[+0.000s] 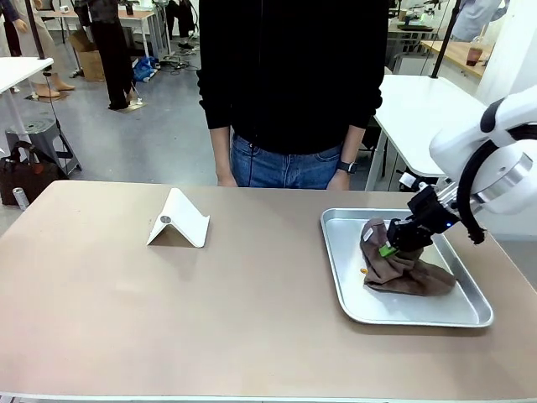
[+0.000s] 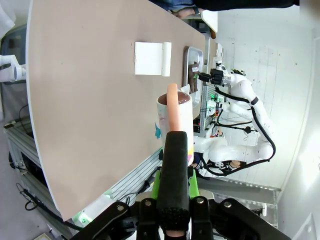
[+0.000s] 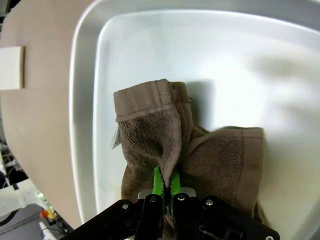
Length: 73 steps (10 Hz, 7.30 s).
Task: Clean the surface of the table.
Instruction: Clean the area not pointed to by the person.
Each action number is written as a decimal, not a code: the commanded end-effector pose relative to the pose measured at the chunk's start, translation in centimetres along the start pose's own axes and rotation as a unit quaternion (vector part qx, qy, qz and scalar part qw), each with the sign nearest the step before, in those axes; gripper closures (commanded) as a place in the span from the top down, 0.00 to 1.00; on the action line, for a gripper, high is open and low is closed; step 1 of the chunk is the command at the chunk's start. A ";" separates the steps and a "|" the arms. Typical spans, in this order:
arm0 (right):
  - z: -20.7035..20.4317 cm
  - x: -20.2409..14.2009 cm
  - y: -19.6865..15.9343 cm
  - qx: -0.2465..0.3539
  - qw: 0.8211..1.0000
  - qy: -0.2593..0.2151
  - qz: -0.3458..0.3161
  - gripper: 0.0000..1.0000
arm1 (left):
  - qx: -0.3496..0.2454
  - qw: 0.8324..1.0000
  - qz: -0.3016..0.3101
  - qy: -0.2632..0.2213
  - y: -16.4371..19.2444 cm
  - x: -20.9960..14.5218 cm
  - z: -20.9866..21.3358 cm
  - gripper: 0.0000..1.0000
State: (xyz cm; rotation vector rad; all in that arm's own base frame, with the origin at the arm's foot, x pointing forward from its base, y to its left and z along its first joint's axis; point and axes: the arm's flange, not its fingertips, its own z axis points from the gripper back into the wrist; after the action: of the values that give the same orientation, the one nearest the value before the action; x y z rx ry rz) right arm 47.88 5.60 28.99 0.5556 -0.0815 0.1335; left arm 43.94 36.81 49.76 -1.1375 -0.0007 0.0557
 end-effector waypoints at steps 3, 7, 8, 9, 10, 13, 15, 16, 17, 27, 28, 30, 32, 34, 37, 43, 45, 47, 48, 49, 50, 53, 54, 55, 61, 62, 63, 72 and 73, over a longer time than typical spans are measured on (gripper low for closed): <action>-4.8 -0.6 3.9 0.035 0.999 0.012 0.008 0.00 | -0.001 1.000 0.004 0.004 -0.5 -0.3 0.4 0.22; -4.7 -0.5 3.8 0.026 1.000 -0.006 0.014 0.00 | -0.001 1.000 0.004 0.004 -0.5 -0.3 0.4 0.22; -4.1 -0.5 3.2 0.020 1.000 -0.015 0.009 0.00 | -0.001 1.000 0.004 0.004 -0.5 -0.3 0.4 0.22; -3.5 -0.5 2.4 0.013 1.000 -0.022 0.001 0.00 | -0.001 1.000 0.004 0.004 -0.5 -0.3 0.4 0.22; -2.8 -0.5 1.4 -0.002 0.999 -0.031 -0.006 0.00 | -0.001 1.000 0.004 0.004 -0.5 -0.3 0.4 0.22; 0.5 -0.8 -2.4 -0.018 0.995 -0.073 -0.059 0.00 | -0.001 1.000 0.004 0.004 -0.5 -0.3 0.4 0.22; 2.4 -1.0 -4.3 -0.020 0.991 -0.100 -0.084 0.00 | -0.001 1.000 0.004 0.004 -0.5 -0.3 0.4 0.22; 2.9 -1.1 -4.8 -0.019 0.990 -0.106 -0.090 0.00 | -0.001 1.000 0.004 0.004 -0.5 -0.3 0.4 0.22; 3.5 -1.2 -5.0 -0.013 0.989 -0.114 -0.094 0.00 | -0.001 1.000 0.004 0.004 -0.5 -0.3 0.4 0.22; 19.3 -7.7 -6.1 0.340 0.910 -0.232 -0.047 0.00 | -0.001 1.000 0.004 0.004 -0.5 -0.3 0.4 0.22; 21.0 -9.4 -7.3 0.386 0.887 -0.253 -0.032 0.00 | -0.001 1.000 0.004 0.004 -0.5 -0.3 0.4 0.22; 24.0 -12.2 -10.0 0.450 0.848 -0.278 -0.013 0.00 | -0.001 1.000 0.004 0.004 -0.5 -0.3 0.4 0.22; 26.0 -14.7 -12.6 0.471 0.828 -0.303 -0.019 0.00 | -0.001 1.000 0.004 0.004 -0.5 -0.3 0.4 0.22; 26.0 -16.0 -13.8 0.472 0.822 -0.317 -0.024 0.00 | -0.001 1.000 0.004 0.004 -0.5 -0.3 0.4 0.22; 26.0 -16.8 -14.4 0.477 0.815 -0.329 -0.021 0.00 | -0.001 1.000 0.004 0.004 -0.5 -0.3 0.4 0.22; 22.9 -12.3 -10.9 0.356 0.872 -0.336 -0.012 0.00 | -0.001 1.000 0.004 0.004 -0.5 -0.3 0.4 0.22; 20.5 -8.4 -9.4 0.340 0.884 -0.320 0.006 0.00 | -0.001 1.000 0.004 0.004 -0.5 -0.3 0.4 0.22; 18.0 -6.0 -10.2 0.316 0.889 -0.332 -0.013 0.00 | -0.001 1.000 0.004 0.004 -0.5 -0.3 0.4 0.22; 16.7 -5.0 -10.7 0.303 0.890 -0.341 -0.004 0.00 | -0.001 1.000 0.004 0.004 -0.5 -0.3 0.4 0.22; 15.1 -4.2 -11.1 0.299 0.893 -0.337 0.006 0.00 | -0.001 1.000 0.004 0.004 -0.5 -0.3 0.4 0.22; 13.5 -3.4 -11.3 0.299 0.896 -0.327 0.015 0.00 | -0.001 1.000 0.004 0.004 -0.5 -0.3 0.4 0.22; 10.8 -2.4 -12.3 0.304 0.913 -0.272 -0.009 0.00 | -0.001 1.000 0.004 0.004 -0.5 -0.3 0.4 0.22; 10.7 -3.0 -11.9 0.270 0.923 -0.266 -0.067 0.00 | -0.001 1.000 0.004 0.004 -0.5 -0.3 0.4 0.22; 10.5 -3.2 -12.3 0.310 0.909 -0.280 -0.009 0.00 | -0.001 1.000 0.004 0.004 -0.5 -0.3 0.4 0.22; 8.3 -0.1 -10.4 0.227 0.958 -0.174 -0.001 0.05 | -0.001 1.000 0.004 0.004 -0.5 -0.3 0.4 0.22; 7.7 0.4 -9.8 0.207 0.965 -0.162 0.003 0.05 | -0.001 1.000 0.004 0.004 -0.5 -0.3 0.4 0.22; 7.0 1.0 -9.1 0.156 0.972 -0.174 0.022 0.05 | -0.001 1.000 0.004 0.004 -0.5 -0.3 0.4 0.22; -0.3 2.6 -5.7 0.100 0.991 -0.037 0.084 0.05 | -0.001 1.000 0.004 0.004 -0.5 -0.3 0.4 0.22; -0.8 2.8 -5.3 0.106 0.990 -0.030 0.089 0.05 | -0.001 1.000 0.004 0.004 -0.5 -0.3 0.4 0.22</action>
State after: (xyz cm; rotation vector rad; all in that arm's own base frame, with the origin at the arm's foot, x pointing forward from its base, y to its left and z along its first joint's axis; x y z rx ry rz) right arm 51.03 0.54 26.83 0.7700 -0.2370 0.2886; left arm 43.95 36.84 49.73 -1.1375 -0.0001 0.0568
